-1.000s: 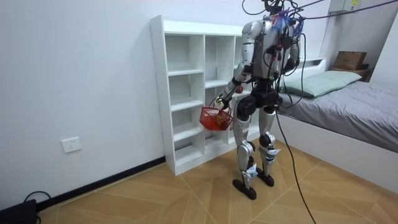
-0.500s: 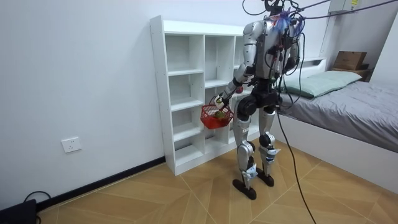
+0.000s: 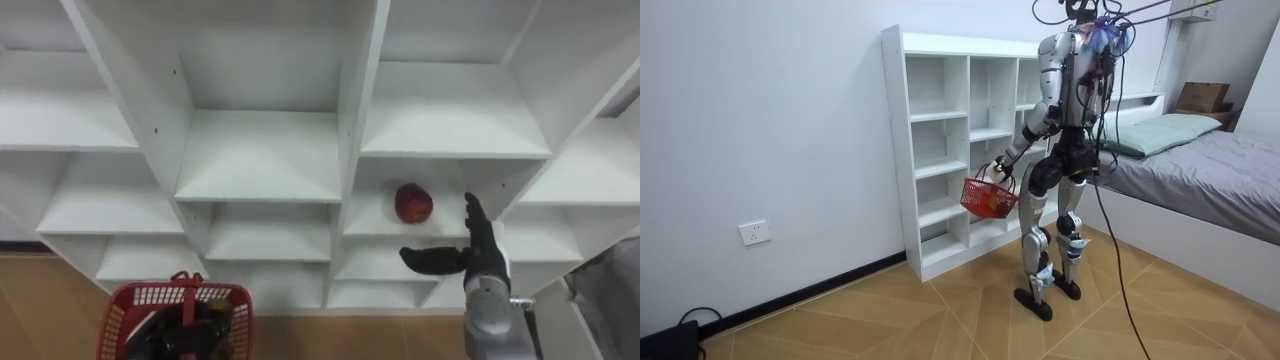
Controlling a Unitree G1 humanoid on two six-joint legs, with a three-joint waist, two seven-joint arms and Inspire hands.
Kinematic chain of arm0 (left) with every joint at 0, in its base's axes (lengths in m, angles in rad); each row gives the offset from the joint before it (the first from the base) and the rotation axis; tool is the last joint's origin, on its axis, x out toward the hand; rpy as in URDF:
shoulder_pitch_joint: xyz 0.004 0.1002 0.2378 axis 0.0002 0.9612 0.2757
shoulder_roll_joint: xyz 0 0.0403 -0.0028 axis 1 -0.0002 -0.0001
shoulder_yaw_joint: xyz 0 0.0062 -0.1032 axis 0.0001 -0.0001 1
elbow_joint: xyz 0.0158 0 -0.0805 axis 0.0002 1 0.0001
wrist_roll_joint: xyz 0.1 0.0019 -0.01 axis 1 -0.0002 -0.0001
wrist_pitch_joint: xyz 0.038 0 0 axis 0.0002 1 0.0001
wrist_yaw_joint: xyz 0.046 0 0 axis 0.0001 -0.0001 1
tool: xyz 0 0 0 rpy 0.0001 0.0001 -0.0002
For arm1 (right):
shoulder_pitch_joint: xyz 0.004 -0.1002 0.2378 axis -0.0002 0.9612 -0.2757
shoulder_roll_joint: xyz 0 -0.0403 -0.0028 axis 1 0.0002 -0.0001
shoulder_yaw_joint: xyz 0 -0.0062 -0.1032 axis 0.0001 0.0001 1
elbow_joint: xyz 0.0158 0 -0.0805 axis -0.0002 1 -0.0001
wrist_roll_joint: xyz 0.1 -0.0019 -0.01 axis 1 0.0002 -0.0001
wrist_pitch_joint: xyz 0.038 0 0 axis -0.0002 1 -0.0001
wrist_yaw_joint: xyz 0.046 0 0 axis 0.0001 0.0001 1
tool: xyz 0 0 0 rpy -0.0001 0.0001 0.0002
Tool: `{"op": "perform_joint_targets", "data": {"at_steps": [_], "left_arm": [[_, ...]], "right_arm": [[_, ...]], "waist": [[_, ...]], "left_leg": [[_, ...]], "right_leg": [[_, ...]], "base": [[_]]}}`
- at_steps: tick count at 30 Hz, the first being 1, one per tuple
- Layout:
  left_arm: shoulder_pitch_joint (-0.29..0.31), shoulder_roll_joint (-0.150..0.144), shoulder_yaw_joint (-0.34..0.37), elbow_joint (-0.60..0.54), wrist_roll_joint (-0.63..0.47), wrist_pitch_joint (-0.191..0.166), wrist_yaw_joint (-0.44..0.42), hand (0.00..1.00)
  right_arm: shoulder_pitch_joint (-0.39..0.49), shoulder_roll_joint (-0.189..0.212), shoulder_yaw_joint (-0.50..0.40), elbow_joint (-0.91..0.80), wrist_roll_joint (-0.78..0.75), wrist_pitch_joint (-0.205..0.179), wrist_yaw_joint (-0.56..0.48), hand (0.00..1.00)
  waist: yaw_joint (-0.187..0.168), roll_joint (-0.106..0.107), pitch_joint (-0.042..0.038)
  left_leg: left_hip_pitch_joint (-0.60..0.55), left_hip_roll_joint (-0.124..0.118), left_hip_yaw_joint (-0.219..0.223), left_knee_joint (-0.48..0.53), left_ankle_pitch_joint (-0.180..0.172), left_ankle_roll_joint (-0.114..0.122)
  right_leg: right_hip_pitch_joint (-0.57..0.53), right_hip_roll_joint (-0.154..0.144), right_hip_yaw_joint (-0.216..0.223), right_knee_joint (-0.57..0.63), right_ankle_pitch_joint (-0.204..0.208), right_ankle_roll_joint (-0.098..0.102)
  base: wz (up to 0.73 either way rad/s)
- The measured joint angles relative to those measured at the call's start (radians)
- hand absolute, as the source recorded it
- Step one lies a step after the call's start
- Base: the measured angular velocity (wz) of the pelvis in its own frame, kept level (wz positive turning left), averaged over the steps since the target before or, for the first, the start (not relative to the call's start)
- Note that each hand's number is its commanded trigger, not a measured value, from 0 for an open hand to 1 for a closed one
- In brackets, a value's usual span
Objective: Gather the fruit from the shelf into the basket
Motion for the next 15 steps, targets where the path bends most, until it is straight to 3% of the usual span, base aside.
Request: {"op": "perform_joint_targets", "data": {"at_steps": [7,15], "left_arm": [[0.000,0.000,-0.003,0.038,0.000,0.009,-0.001,1.00],[-0.036,-0.005,-0.004,0.071,0.000,0.009,0.002,1.00]], "right_arm": [[-0.058,-0.011,0.000,0.044,-0.002,0.001,-0.015,0.00],[-0.109,-0.011,-0.001,0.042,-0.010,0.000,-0.052,0.00]], "waist": [[0.026,-0.006,0.0021],[0.026,-0.014,0.0080]], "left_leg": [[-0.041,0.000,-0.023,0.018,0.000,0.000],[-0.119,0.004,-0.032,0.066,0.000,0.000]], "right_leg": [[-0.028,-0.004,-0.015,0.013,-0.001,-0.001],[-0.094,-0.007,-0.019,0.049,-0.004,-0.005]], "base": [[0.08],[0.03]]}}
